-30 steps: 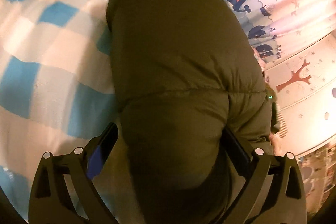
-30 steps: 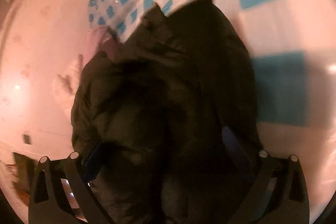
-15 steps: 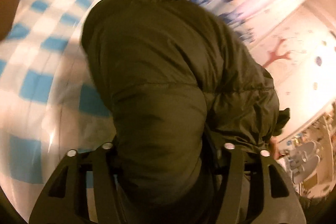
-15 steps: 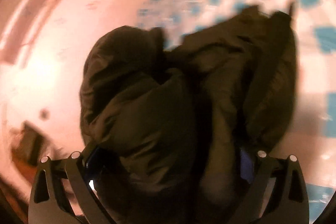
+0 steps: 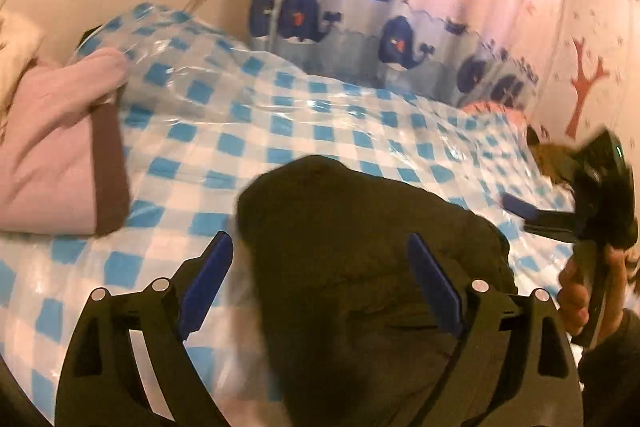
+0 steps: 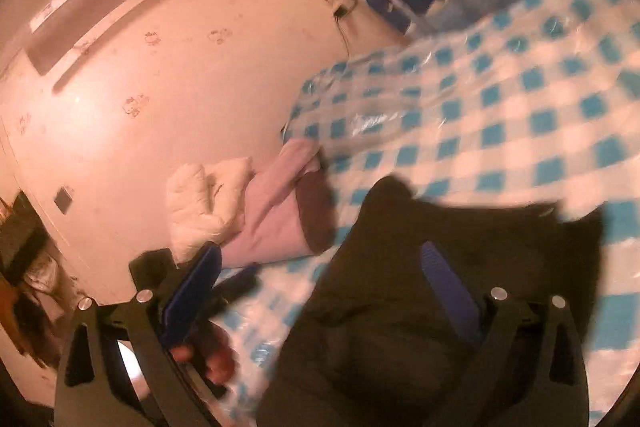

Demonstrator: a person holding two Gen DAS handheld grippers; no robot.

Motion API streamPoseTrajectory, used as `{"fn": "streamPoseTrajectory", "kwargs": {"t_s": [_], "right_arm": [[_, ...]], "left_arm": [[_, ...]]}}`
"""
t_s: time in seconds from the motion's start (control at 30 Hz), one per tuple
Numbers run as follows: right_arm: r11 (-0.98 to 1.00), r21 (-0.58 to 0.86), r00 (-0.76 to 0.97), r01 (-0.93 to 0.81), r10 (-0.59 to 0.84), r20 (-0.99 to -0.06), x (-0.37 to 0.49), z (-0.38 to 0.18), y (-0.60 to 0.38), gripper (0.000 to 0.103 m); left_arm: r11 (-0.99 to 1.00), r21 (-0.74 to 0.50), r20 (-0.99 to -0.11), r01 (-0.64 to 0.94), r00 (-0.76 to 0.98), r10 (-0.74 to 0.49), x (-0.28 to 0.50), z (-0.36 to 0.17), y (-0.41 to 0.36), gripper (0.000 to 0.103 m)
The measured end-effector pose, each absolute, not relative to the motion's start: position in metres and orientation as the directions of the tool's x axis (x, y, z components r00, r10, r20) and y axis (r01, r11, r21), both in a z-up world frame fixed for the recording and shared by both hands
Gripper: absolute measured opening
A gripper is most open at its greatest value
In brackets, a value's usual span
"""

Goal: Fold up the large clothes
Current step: 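Lower the bundle onto the bed and open both grippers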

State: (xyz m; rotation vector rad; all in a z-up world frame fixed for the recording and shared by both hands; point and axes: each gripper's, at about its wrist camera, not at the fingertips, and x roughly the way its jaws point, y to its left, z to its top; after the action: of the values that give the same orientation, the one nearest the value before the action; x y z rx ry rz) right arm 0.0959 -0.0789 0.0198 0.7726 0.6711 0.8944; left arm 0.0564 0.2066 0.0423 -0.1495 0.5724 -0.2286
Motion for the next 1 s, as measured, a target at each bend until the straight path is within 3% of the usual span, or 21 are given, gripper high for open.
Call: {"fn": "streamPoseTrajectory", "kwargs": {"t_s": [0.13,0.27,0.37,0.5,0.63,0.73,1.0], "right_arm": [[0.554,0.784,0.47,-0.281,0.792,-0.391,0.123,-0.047,-0.046,0.095],[0.574,0.782,0.508,-0.243,0.762,-0.401,0.118,-0.093,-0.066,0.093],[0.575,0.787,0.491,-0.223,0.764,-0.419,0.118,-0.089,-0.072,0.093],[0.563,0.783,0.618,-0.265,0.722,-0.31,0.081,-0.047,-0.106,0.094],[0.644,0.73,0.564,-0.227,0.698,-0.441,0.08,-0.077,-0.09,0.094],[0.685,0.692,0.574,-0.227,0.668,-0.474,0.08,-0.094,-0.081,0.094],[0.792,0.583,0.57,-0.179,0.567,-0.595,0.07,-0.068,-0.076,0.096]], "left_arm": [[0.959,-0.206,-0.597,0.197,0.751,-0.282,0.07,0.0,0.168,0.085],[0.969,-0.104,-0.631,0.224,0.738,-0.238,0.075,-0.034,0.135,0.088],[0.978,-0.029,-0.643,0.208,0.745,-0.177,0.067,-0.03,0.126,0.088],[0.983,0.001,-0.58,0.185,0.801,-0.15,0.038,-0.009,0.127,0.088],[0.981,-0.009,-0.615,0.194,0.773,-0.158,0.044,-0.034,0.123,0.089],[0.981,0.031,-0.612,0.19,0.78,-0.131,0.043,-0.04,0.117,0.09],[0.992,0.048,-0.616,0.116,0.785,-0.062,0.028,-0.039,0.122,0.091]]}}
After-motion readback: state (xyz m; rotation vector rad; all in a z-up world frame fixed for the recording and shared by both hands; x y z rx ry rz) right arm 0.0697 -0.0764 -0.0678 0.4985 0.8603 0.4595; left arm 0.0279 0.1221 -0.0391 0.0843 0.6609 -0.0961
